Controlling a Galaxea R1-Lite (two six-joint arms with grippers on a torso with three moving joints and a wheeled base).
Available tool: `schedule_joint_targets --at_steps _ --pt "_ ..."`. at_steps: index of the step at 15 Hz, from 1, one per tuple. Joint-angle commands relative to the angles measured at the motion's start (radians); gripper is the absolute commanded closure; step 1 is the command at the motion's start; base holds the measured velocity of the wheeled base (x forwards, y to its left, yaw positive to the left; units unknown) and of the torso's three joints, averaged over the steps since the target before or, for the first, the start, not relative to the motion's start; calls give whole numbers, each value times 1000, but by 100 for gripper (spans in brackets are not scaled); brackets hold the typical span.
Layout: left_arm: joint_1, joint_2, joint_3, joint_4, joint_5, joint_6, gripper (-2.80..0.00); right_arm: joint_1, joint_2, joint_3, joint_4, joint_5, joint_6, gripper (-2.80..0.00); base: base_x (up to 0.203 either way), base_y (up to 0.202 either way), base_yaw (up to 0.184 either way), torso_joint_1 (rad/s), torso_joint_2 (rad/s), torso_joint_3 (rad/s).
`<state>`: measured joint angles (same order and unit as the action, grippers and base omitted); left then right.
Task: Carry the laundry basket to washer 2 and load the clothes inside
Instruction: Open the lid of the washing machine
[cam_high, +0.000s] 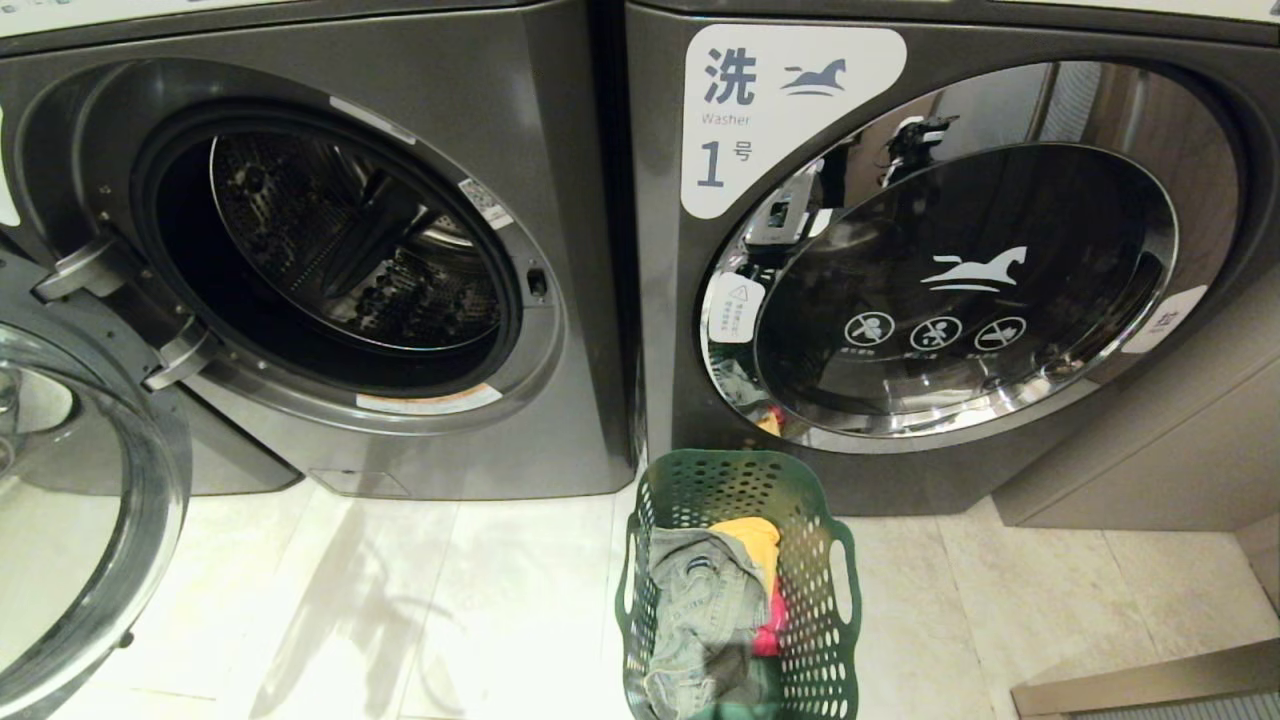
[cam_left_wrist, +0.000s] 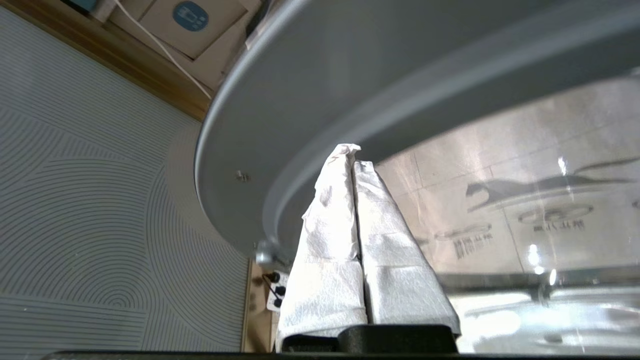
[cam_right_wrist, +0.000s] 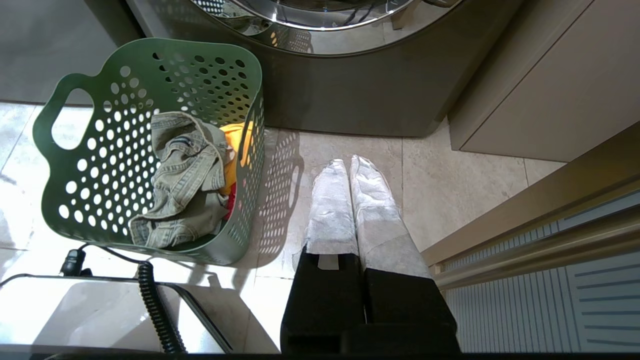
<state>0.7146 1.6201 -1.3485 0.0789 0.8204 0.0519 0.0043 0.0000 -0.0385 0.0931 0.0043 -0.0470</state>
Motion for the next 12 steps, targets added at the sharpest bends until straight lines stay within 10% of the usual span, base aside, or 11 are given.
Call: schedule_joint_targets --at_steps 1,12 --pt "12 -15 24 6 -42 0 0 0 0 0 0 0 -1 0 0 0 0 0 0 0" --pt "-265 -670 735 -6 -591 97 0 0 2 0 0 0 -1 0 0 0 0 0 0 0"
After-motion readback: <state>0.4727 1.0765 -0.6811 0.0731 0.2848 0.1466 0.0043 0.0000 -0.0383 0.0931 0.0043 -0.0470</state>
